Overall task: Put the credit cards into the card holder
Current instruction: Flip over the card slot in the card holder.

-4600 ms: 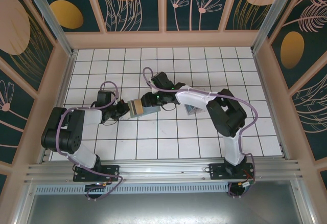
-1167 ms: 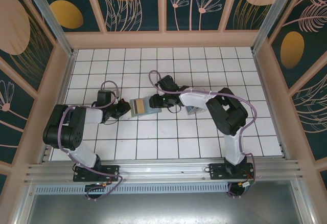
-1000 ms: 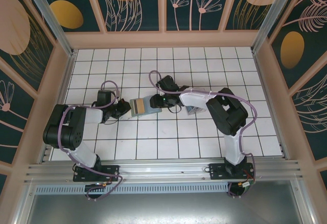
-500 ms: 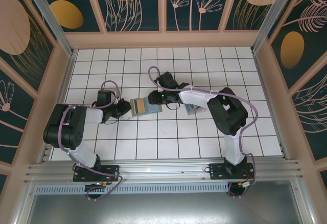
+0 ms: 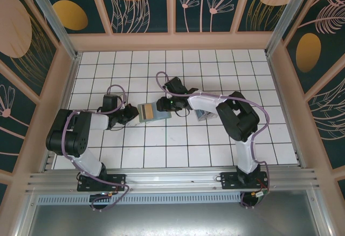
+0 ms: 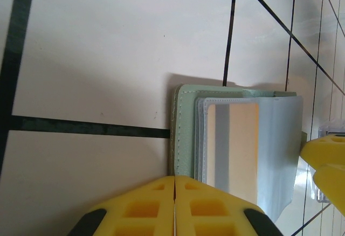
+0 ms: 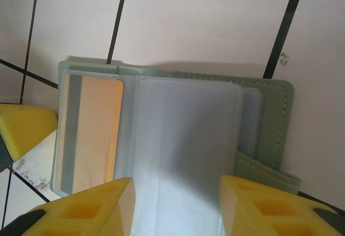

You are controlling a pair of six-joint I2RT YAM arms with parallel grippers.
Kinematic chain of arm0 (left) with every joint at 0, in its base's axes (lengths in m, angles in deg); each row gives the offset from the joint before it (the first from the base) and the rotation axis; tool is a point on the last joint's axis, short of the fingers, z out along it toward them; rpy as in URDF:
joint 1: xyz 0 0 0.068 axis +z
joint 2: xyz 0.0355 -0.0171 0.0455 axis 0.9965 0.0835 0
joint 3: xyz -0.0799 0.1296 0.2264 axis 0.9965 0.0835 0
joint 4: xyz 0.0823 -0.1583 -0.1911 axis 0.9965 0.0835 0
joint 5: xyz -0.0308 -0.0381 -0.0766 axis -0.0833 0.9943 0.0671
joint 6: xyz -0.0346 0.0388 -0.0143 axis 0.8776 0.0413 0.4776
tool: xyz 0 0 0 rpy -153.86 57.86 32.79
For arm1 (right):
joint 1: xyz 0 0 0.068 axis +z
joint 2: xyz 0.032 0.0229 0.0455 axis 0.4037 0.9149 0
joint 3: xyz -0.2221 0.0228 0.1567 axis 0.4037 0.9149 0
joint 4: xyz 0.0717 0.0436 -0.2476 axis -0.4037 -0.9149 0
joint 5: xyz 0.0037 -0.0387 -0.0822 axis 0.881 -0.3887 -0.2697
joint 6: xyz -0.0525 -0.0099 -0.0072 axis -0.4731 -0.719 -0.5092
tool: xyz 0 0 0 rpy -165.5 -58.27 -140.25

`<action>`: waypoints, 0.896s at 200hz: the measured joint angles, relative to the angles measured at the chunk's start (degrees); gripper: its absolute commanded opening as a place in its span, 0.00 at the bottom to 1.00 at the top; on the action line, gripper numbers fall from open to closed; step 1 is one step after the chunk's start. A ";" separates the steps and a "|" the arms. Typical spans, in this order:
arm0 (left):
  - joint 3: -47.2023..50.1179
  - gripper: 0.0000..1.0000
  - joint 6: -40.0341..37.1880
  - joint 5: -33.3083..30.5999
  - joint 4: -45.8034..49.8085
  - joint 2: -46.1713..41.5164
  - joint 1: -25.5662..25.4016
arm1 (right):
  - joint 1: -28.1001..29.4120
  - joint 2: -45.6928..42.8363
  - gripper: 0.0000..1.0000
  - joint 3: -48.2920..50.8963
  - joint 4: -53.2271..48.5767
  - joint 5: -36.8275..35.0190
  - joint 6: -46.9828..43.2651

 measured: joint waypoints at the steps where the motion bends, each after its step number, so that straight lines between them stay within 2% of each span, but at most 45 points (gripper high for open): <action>1: 0.00 0.10 0.02 0.02 0.00 0.00 0.00 | 0.00 0.00 0.44 0.00 0.00 0.00 0.02; 33: -0.04 0.10 0.00 0.11 -0.04 0.11 0.00 | 0.00 0.17 0.44 0.00 0.09 0.50 0.17; 60: -0.07 0.09 0.00 0.15 -0.22 0.20 0.00 | 0.00 0.83 0.49 0.00 0.11 0.81 0.33; 179: 0.00 0.09 0.00 0.35 -0.83 0.46 -0.02 | 0.31 0.63 0.49 0.76 0.61 -1.77 -0.31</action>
